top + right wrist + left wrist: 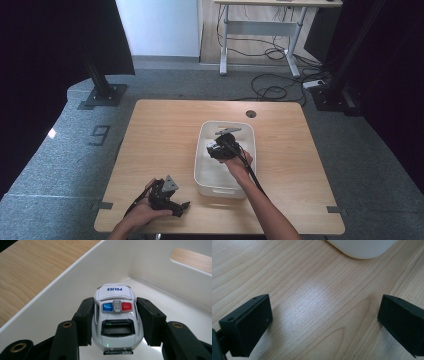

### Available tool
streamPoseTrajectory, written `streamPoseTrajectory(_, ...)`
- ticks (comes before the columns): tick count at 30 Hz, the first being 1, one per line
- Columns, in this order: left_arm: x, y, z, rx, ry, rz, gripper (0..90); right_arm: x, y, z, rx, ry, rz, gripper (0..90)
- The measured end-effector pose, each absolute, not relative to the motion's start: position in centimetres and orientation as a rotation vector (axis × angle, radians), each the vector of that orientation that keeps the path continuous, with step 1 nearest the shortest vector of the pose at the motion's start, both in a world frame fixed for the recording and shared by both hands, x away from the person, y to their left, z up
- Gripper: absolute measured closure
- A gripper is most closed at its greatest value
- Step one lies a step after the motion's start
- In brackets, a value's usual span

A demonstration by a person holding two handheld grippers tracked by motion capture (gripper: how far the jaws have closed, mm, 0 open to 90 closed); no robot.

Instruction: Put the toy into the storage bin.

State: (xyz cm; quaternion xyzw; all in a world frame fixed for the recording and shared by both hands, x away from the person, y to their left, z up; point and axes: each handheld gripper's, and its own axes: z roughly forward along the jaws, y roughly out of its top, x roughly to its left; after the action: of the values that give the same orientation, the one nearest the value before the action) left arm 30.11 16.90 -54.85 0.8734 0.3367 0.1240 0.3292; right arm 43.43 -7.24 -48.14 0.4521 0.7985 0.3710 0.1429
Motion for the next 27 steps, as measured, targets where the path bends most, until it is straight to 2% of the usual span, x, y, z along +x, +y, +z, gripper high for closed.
streamPoseTrajectory(27, 30.1, 16.9, -54.8, 2.287, 0.88, 0.327, 0.0, 44.8, -5.5, -49.4, 1.317, 2.396, 0.948, 49.9)
